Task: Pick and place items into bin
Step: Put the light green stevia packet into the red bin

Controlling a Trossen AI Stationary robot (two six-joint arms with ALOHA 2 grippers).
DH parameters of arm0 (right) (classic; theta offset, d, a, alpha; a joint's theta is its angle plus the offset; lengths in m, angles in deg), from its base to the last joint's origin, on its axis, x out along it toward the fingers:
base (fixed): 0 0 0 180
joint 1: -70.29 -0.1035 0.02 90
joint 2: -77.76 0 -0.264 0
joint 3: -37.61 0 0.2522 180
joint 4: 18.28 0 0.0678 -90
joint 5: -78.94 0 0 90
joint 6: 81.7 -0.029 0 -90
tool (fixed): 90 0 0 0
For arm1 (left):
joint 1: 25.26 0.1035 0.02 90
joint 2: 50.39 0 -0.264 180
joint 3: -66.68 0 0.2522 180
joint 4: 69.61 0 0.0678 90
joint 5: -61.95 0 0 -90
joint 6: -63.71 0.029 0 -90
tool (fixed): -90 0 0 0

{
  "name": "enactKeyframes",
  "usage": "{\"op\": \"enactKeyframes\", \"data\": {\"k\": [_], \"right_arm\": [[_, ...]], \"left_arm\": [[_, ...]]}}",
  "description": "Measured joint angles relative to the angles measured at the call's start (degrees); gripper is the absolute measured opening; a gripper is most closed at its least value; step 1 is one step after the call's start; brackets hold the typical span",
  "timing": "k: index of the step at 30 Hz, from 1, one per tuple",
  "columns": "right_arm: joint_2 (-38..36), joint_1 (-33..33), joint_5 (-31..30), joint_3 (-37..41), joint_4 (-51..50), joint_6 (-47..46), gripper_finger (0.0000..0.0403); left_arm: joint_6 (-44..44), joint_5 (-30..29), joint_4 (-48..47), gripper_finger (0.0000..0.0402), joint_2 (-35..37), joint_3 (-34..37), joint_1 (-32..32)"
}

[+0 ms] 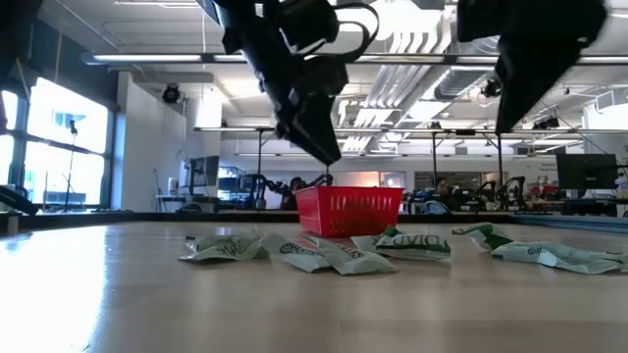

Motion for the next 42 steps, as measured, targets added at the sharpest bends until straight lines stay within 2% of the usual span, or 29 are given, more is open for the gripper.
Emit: {"op": "enactKeyframes", "data": {"k": [5,10,16,21,27,30,34,42], "right_arm": [[1.17,-3.01,10.38,5.22,11.79,14.8,0.033],[3.14,-5.47,18.31,8.46,19.95,18.65,0.033],[8.42,-9.17,20.11,8.56,25.33,19.99,0.033],[12.91,-11.68,20.03,8.58,25.07,13.83,0.033],[15.96,-12.52,18.73,8.51,26.66,7.77,0.0314],[16.51,-12.09,18.91,8.4,26.64,6.05,0.0282],[16.56,-11.25,19.14,8.4,26.36,5.51,0.0213],[15.32,-8.74,20.22,5.19,18.22,6.69,0.002]], "left_arm": [[-1.3,1.77,-8.12,0.0294,4.39,-0.93,-2.7],[-2.1,-2.12,-18.06,0.0322,7.04,-0.42,-7.42],[-8.58,-4.37,-20.08,0.0295,7.41,3.87,-13.01],[-14.69,-6.13,-18.87,0.0261,7.4,7.73,-16.31],[-17.18,-6.28,-18.58,0.0231,7.4,8.61,-17.66],[-18.3,-6.3,-18.7,0.022,7.41,8.59,-17.53],[-18.81,-6.38,-19.01,0.0209,7.84,8.59,-17.5],[-19.71,-6.52,-22.41,0.0194,7.84,8.59,-20.11]]}}
